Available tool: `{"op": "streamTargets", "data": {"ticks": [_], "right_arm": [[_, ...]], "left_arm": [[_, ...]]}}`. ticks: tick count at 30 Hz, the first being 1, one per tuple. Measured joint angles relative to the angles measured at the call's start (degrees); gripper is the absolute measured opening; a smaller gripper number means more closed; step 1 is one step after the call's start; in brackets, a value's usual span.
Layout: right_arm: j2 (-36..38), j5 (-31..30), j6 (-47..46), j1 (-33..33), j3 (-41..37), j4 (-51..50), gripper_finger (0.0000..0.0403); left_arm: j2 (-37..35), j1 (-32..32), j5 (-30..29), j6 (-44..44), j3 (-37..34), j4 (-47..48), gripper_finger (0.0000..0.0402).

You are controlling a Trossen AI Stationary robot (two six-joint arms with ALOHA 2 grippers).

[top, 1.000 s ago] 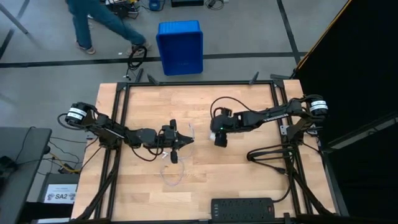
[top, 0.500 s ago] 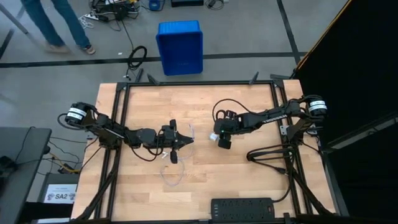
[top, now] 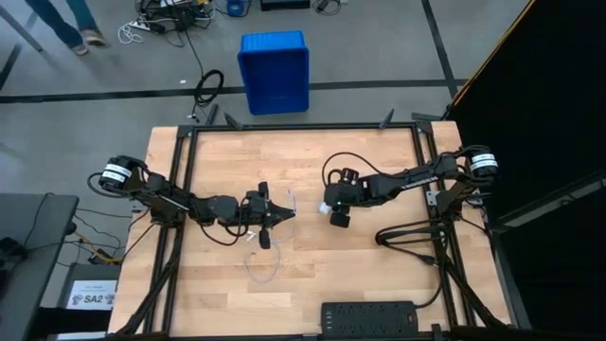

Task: Insert USB
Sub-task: Insert the white USB cable into the white charger adapter

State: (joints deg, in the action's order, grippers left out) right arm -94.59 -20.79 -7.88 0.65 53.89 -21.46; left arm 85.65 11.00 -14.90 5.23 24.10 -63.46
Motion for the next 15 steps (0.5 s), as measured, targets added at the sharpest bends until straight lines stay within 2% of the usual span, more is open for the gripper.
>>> {"op": "streamTargets", "data": {"ticks": [7,15], "right_arm": [[-4.04,-0.09,0.02,-1.69,-0.13,-1.51,0.0138],[-8.09,1.2,-1.29,-1.26,0.09,2.59,0.0134]], "left_arm": [[-0.04,0.01,0.25,0.02,0.01,0.27,0.0],[-0.04,0.0,0.66,0.07,0.02,0.47,0.0]]}}
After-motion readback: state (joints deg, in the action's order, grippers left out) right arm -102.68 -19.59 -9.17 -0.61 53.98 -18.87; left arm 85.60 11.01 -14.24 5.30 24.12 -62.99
